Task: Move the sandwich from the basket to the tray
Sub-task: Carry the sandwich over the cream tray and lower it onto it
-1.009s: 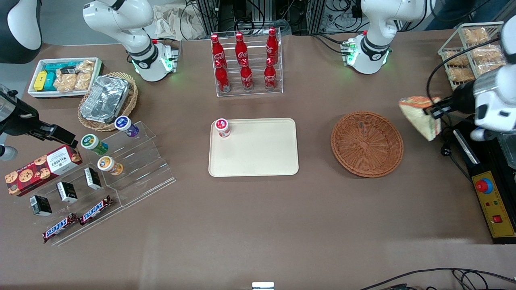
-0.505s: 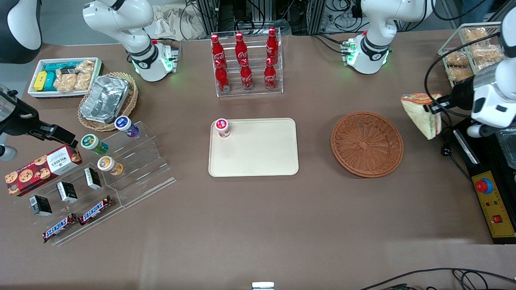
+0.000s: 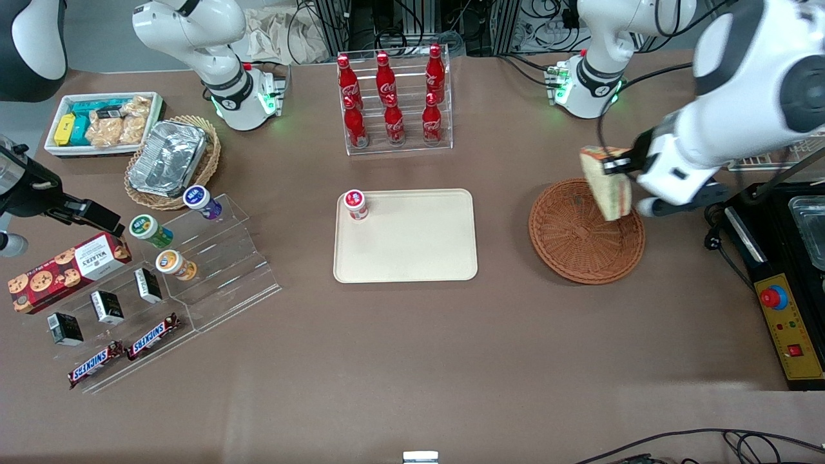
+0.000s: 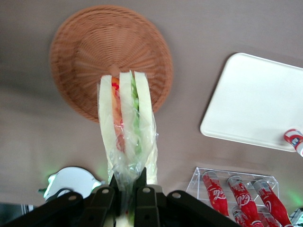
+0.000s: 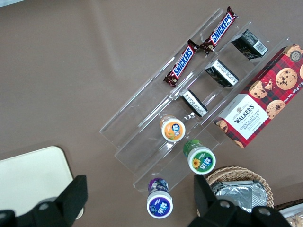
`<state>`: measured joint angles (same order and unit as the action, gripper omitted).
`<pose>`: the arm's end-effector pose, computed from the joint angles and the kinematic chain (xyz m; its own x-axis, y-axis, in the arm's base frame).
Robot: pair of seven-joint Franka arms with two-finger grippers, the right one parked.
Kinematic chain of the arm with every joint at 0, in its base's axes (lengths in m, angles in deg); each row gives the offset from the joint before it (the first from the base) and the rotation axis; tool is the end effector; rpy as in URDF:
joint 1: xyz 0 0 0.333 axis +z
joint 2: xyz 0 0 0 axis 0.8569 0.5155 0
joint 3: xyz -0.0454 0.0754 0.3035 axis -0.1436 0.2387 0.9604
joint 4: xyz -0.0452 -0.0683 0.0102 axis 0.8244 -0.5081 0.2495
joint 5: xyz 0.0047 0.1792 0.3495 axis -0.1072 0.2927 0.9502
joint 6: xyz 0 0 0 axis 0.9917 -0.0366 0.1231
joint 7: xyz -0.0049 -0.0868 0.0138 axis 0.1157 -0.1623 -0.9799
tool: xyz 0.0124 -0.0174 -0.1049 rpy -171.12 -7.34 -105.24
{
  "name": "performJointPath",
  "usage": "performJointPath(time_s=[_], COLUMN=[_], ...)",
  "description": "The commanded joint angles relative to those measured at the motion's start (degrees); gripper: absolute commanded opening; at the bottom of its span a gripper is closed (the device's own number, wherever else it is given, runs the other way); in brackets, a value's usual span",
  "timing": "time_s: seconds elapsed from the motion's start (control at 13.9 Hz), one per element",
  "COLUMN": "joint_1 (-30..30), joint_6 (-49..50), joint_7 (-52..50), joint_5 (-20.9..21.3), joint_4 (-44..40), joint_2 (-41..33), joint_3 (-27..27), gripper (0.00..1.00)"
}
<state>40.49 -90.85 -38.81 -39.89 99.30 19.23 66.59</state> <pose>0.5225 -0.1665 0.5435 0.9321 0.1843 -0.3117 0.2040 -0.9785 0.0314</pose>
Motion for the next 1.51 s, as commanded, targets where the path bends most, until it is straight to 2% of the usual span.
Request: performJointPath(time_s=[0.0,0.14,0.43,0.86,1.23,1.3,1.37,1.44], joint_1=[-1.91,-4.80,-10.87,-11.94,-13.69,-13.69,-13.52,-13.17], joint_6=[-6.00,-12.76,-23.50,-36.34,-42.06,-42.50,-42.42,-42.33], joint_7=[-0.52,-0.34,2.37,0.72,0.71,0.71,0.63,0.10], joint_5=[-0.48,-0.56,-0.56,-0.56,-0.04,0.14,-0.29,0.05], joint_4=[-0.42,2.20,2.21,2.39,4.76,5.03,5.11,5.20], joint_2=[2.30,4.40,13.62,23.99,27.44,27.61,27.44,27.09], joint_3=[-4.63,-5.27,-5.44,-11.68,-11.86,-11.86,-11.86,-11.77], gripper=[0.00,0.00,0.00,0.00,0.00,0.08,0.33,0.99])
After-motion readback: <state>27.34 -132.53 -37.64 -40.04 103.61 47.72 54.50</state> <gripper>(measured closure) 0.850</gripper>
